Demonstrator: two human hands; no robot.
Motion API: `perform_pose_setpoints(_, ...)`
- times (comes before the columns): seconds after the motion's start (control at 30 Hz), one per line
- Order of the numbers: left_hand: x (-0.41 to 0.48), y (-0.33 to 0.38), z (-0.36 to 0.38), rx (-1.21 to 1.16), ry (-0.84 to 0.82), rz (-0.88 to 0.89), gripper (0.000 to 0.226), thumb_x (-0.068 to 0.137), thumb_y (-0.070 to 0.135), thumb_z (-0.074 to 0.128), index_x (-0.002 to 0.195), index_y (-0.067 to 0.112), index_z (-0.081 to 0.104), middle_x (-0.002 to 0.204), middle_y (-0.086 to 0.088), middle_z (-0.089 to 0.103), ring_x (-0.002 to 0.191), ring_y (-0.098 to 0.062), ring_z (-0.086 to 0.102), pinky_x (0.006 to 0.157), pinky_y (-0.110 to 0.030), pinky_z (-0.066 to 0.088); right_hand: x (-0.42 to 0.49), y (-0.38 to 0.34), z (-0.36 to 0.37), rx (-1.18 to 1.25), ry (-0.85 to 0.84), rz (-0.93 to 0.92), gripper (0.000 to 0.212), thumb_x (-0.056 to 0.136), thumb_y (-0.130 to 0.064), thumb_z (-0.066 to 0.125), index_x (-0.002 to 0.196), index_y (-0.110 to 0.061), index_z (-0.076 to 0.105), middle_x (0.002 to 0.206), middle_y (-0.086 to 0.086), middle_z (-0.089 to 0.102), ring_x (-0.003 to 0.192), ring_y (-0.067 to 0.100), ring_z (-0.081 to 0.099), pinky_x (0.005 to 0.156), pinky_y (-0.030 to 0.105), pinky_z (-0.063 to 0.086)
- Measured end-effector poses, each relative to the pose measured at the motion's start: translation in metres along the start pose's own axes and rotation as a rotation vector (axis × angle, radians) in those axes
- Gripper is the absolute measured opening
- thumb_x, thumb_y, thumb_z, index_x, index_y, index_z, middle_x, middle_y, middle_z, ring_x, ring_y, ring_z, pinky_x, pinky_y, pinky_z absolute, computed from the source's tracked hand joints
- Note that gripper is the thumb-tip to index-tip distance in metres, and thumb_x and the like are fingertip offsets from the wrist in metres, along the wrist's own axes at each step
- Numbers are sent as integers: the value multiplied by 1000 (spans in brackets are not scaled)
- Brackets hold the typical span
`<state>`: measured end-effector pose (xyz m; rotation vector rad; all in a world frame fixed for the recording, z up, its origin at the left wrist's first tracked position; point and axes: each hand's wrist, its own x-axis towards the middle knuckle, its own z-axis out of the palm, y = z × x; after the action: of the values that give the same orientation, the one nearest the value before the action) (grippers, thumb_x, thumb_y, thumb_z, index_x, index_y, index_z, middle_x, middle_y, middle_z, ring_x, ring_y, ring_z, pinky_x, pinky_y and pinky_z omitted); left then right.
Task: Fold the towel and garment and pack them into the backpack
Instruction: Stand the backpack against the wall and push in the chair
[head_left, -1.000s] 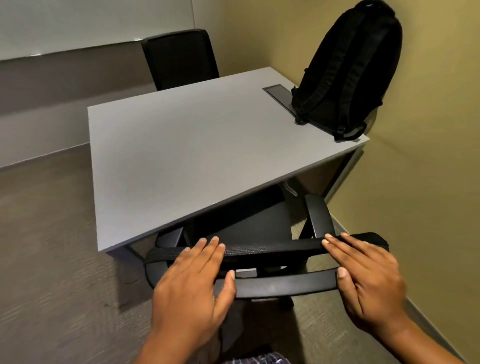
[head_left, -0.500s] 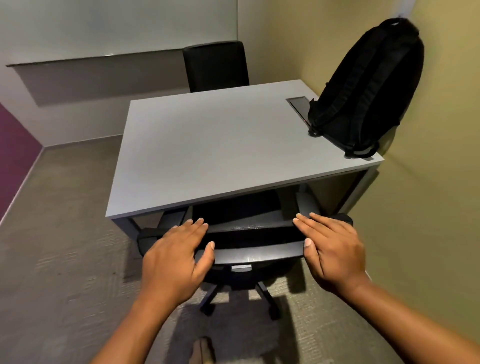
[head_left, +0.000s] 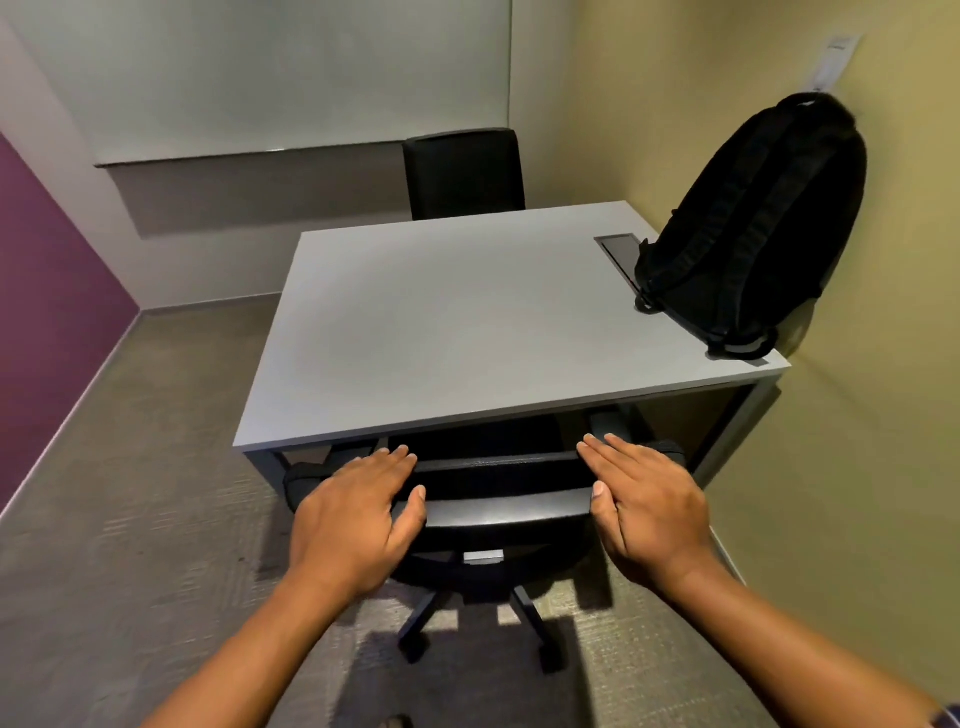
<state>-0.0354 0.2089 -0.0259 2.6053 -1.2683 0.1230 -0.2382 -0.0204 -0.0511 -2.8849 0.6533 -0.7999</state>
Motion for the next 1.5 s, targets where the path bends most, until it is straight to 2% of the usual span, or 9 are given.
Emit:
perform_pose_setpoints(0.43, 38, -23, -1, 7, -15, -49, 65, 88, 56, 20, 136, 29, 53, 142, 10, 52, 135, -10, 43, 105, -31, 38, 46, -6, 25, -4, -55, 2, 49, 93, -34, 34, 123, -15, 68, 126, 2, 68, 124, 20, 59, 104, 35, 41)
perform_pose_setpoints(0.67, 57, -42, -3, 1, -26, -46, 54, 93, 49, 31, 136, 26, 54, 142, 7, 53, 134, -13, 45, 105, -31, 38, 69, -15, 40, -24, -67, 12, 51, 94, -34, 32, 124, -14, 67, 126, 3, 67, 124, 20, 59, 104, 38, 44)
perform_pose_setpoints(0.93, 88, -68, 2, 2, -34, -20, 64, 90, 53, 18, 138, 25, 50, 145, 5, 50, 137, -13, 41, 109, -29, 33, 103, -20, 59, -45, -47, 27, 51, 92, -34, 33, 121, -13, 69, 123, 3, 69, 121, 23, 61, 97, 40, 47)
perform_pose_setpoints(1.1, 109, -81, 5, -3, -26, 0, 71, 89, 54, 11, 140, 23, 49, 146, 4, 48, 137, -14, 39, 111, -29, 30, 128, -20, 72, -71, -38, 41, 52, 92, -34, 32, 122, -11, 69, 124, 5, 68, 122, 25, 60, 99, 41, 45)
perform_pose_setpoints(1.33, 132, -89, 13, -32, -26, 25, 71, 90, 51, 12, 140, 17, 49, 146, -1, 48, 137, -18, 41, 113, -32, 28, 163, -18, 87, -83, -54, 93, 54, 89, -32, 31, 121, -10, 69, 124, 6, 68, 123, 26, 59, 102, 38, 40)
perform_pose_setpoints(1.43, 135, -88, 15, -27, -8, -18, 66, 91, 48, 19, 133, 17, 57, 139, -1, 56, 131, -19, 49, 109, -34, 35, 167, -14, 89, -93, -62, 67, 55, 88, -31, 32, 120, -8, 70, 122, 8, 69, 120, 28, 61, 101, 37, 38)
perform_pose_setpoints(1.5, 137, -88, 14, -22, 29, -43, 57, 90, 45, 29, 124, 17, 65, 129, 0, 64, 123, -18, 57, 103, -34, 43, 170, -13, 89, -73, -78, 66, 55, 87, -31, 32, 121, -9, 69, 123, 8, 69, 121, 29, 61, 100, 39, 44)
